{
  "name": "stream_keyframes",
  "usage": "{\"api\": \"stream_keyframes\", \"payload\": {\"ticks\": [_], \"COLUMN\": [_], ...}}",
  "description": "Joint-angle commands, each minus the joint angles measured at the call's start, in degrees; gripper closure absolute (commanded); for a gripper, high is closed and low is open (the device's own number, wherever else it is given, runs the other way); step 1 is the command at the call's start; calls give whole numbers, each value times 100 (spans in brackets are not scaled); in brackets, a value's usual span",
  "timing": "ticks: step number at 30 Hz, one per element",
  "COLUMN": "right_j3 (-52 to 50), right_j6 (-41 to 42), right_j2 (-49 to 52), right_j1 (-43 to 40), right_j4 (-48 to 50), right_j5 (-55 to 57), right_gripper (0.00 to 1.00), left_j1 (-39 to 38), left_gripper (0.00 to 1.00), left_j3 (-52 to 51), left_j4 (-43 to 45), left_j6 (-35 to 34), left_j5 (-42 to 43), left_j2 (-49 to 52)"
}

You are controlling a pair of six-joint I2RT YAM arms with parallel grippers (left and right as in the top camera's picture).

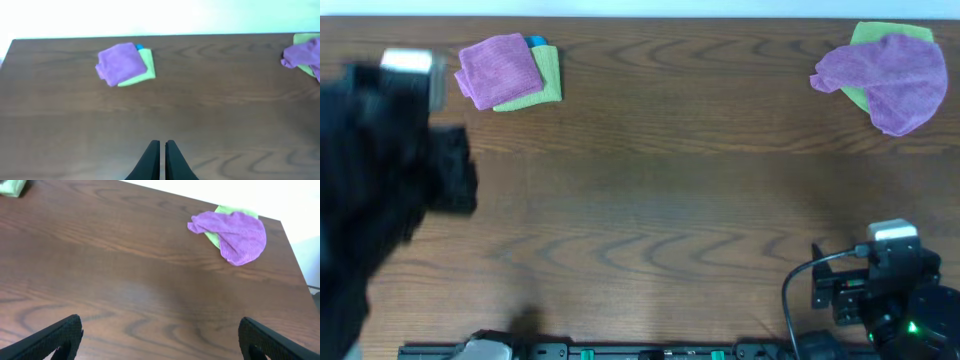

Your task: Fold the cloth

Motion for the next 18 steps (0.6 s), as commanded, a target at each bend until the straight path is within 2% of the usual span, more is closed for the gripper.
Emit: {"api": "stream_keyframes", "payload": {"ticks": [1, 7, 14, 16, 18], "right_j3": [79, 157, 219, 219, 219], "right_j6": [66, 101, 98, 98, 98], "right_j2": [-48, -48, -48, -48, -48], "right_j1": [-28, -28, -31, -31, -31], "right_j4": [-146, -535, -601, -601, -603], "right_j5": [-26, -7, 214, 212, 210], "right_gripper": [1, 1, 1, 1, 1], "left_j1": [-42, -39, -39, -39, -39], "left_gripper": [94, 94, 93, 85, 67], "left_j3": [-1307, -3611, -4894, -5040, -5080], "left_j4": [319, 1069, 896, 892, 883], "left_j6": [-210, -256, -431, -516, -675], "left_j5": [-275, -352, -350, -348, -345], "left_j2": [-732, -2627, -3694, -3757, -3755]}}
